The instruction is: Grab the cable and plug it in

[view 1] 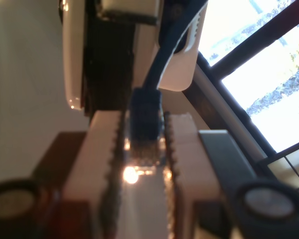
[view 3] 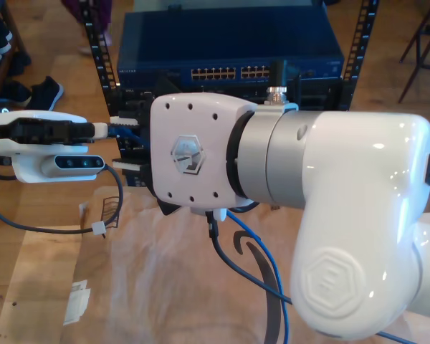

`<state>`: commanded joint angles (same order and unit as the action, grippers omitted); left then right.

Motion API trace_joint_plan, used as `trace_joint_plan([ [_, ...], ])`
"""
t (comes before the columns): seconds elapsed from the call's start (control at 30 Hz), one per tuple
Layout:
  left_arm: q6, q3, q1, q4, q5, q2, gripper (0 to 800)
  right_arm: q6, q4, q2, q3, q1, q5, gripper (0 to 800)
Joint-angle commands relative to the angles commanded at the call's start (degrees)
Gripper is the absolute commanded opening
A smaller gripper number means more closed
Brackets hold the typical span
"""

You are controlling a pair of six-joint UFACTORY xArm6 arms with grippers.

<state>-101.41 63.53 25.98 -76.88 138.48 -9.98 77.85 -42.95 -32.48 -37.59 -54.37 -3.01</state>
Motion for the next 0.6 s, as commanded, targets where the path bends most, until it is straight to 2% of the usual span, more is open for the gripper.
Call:
trace_joint_plan([
  [0.5, 0.0, -0.7, -0.4, 0.1, 0.2, 1.1, 25, -0.2, 0.0, 0.0, 0.1, 0.1, 3.1, 341],
  [0.6, 0.0, -0.7, -0.4, 0.1, 0.2, 1.1, 25, -0.2, 0.0, 0.0, 0.1, 0.1, 3.2, 304],
])
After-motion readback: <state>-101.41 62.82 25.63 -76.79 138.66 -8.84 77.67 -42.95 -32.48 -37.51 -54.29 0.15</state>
